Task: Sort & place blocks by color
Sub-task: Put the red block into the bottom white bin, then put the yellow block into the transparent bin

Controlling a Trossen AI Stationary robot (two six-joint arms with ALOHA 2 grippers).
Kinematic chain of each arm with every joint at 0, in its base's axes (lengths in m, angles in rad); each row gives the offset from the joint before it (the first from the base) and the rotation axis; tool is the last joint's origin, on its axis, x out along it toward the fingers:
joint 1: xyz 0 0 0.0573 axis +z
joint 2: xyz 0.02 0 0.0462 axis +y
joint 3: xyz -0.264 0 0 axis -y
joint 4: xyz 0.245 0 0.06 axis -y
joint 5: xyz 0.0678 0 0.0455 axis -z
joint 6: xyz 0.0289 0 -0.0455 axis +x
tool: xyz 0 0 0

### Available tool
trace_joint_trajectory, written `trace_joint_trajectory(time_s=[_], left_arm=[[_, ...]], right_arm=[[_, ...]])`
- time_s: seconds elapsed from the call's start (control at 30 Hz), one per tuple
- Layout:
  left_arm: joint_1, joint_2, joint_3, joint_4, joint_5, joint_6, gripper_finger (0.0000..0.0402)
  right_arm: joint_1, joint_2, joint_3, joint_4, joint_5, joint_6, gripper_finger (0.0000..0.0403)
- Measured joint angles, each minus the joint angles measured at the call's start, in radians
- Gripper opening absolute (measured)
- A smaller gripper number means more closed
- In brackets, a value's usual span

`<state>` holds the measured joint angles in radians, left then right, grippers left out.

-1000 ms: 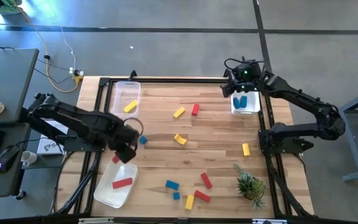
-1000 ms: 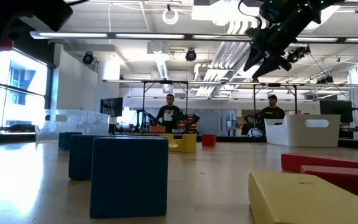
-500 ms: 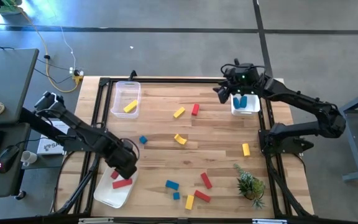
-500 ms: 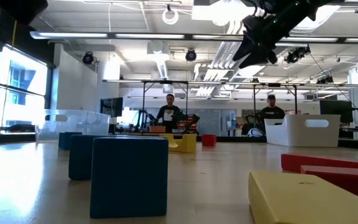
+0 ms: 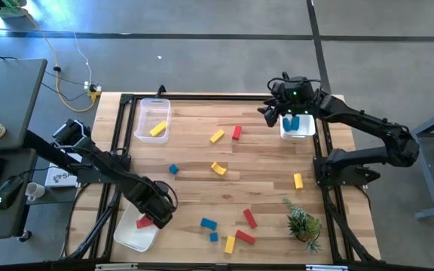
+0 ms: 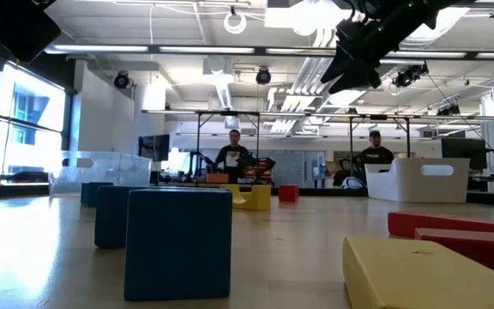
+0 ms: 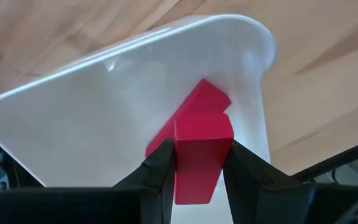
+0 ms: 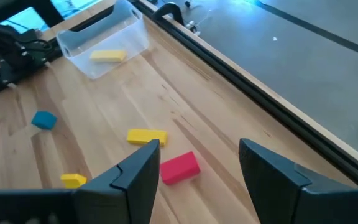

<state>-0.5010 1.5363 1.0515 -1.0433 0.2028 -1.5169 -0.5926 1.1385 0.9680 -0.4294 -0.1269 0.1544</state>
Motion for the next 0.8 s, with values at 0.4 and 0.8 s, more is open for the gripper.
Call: trace_joint_trajectory(time_s=[0.4,0.8], left_arm=[[-0.006,0.01,-0.007,0.005,0.032,-0.026,0.0136],[0.025,-0.008,-0.007,0.003,0.051,-0.018,0.0185]], right_arm=[[0.0,0.0,0.0,-0.002,-0.002,-0.006,0.0204],[0.031,0.0,0.0,0.032,-0.092,-0.042,0.0204]])
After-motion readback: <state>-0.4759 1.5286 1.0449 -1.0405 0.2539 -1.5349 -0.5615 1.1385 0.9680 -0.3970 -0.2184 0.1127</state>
